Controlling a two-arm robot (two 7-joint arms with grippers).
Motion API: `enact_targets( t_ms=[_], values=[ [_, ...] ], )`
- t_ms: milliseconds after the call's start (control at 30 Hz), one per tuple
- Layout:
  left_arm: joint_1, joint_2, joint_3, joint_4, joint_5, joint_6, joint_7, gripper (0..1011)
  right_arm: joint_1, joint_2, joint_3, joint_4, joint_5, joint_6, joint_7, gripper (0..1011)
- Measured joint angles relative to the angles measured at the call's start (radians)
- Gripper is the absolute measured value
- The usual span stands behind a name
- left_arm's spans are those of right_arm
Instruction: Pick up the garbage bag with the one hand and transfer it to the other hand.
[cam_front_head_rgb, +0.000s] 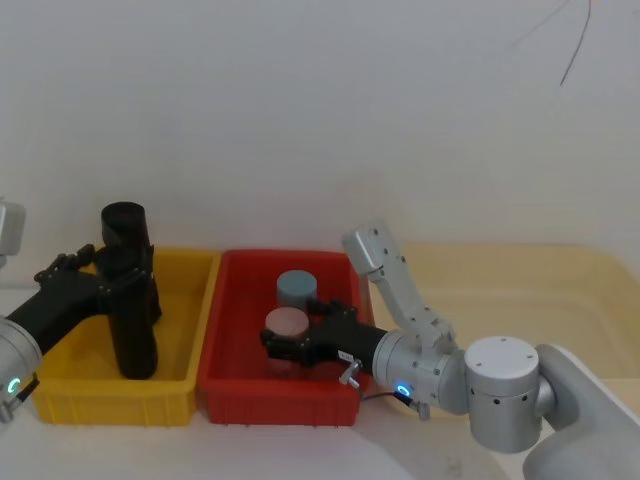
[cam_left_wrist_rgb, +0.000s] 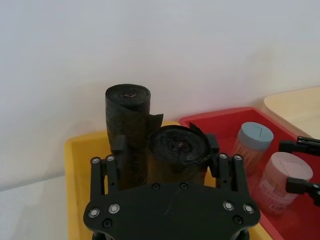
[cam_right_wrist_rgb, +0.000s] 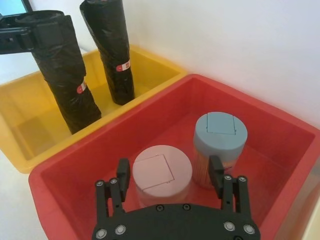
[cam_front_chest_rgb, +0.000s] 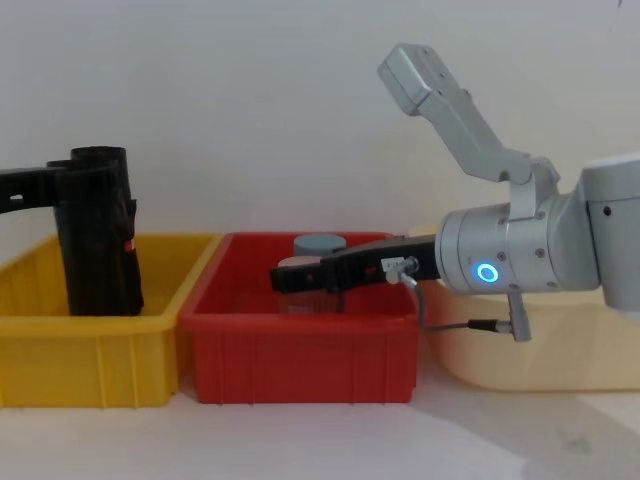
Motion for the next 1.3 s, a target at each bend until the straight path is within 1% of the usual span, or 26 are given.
enact_targets(
  t_ms=[33, 67, 100, 133, 167, 200, 233, 267, 300, 333, 367, 433, 500, 633, 1300],
  values=[
    [0.0, 0.0, 0.0, 0.0, 0.0, 0.0, 0.0, 915, 0.001, 0.0, 0.0, 0.001, 0.0, 0.0, 0.001, 968],
    [0.0, 0.0, 0.0, 0.0, 0.0, 0.0, 0.0, 906, 0.001, -0.001, 0.0, 0.003, -0.001, 0.001, 0.002, 931],
    [0.0, 0.0, 0.0, 0.0, 0.0, 0.0, 0.0, 856, 0.002, -0.001, 0.0, 0.004, -0.001, 0.001, 0.002, 918],
    [0.0, 0.0, 0.0, 0.0, 0.0, 0.0, 0.0, 840, 0.002, -0.002, 0.0, 0.005, -0.001, 0.001, 0.002, 890],
    [0.0, 0.0, 0.0, 0.0, 0.0, 0.0, 0.0, 802, 0.003, -0.002, 0.0, 0.007, -0.002, 0.001, 0.003, 865],
    [0.0, 0.0, 0.0, 0.0, 0.0, 0.0, 0.0, 802, 0.003, -0.002, 0.0, 0.007, -0.002, 0.001, 0.003, 865],
    [0.0, 0.0, 0.0, 0.0, 0.0, 0.0, 0.0, 750, 0.004, -0.003, 0.001, 0.008, -0.002, 0.002, 0.004, 815],
    [0.0, 0.0, 0.0, 0.0, 0.0, 0.0, 0.0, 739, 0.004, -0.003, 0.001, 0.009, -0.002, 0.002, 0.004, 815],
    [0.0, 0.0, 0.0, 0.0, 0.0, 0.0, 0.0, 694, 0.004, -0.003, 0.001, 0.01, -0.003, 0.002, 0.004, 752],
    [0.0, 0.0, 0.0, 0.0, 0.0, 0.0, 0.0, 673, 0.005, -0.003, 0.001, 0.011, -0.003, 0.002, 0.005, 737],
    [0.0, 0.0, 0.0, 0.0, 0.0, 0.0, 0.0, 634, 0.005, -0.004, 0.001, 0.011, -0.003, 0.003, 0.005, 695],
    [0.0, 0.0, 0.0, 0.0, 0.0, 0.0, 0.0, 579, 0.006, -0.004, 0.001, 0.012, -0.003, 0.003, 0.005, 659],
    [0.0, 0.0, 0.0, 0.0, 0.0, 0.0, 0.0, 557, 0.006, -0.004, 0.001, 0.013, -0.004, 0.003, 0.005, 659],
    [0.0, 0.0, 0.0, 0.0, 0.0, 0.0, 0.0, 544, 0.007, -0.005, 0.001, 0.015, -0.004, 0.003, 0.006, 658],
    [0.0, 0.0, 0.0, 0.0, 0.0, 0.0, 0.0, 544, 0.009, -0.006, 0.002, 0.018, -0.005, 0.004, 0.008, 659]
  ],
)
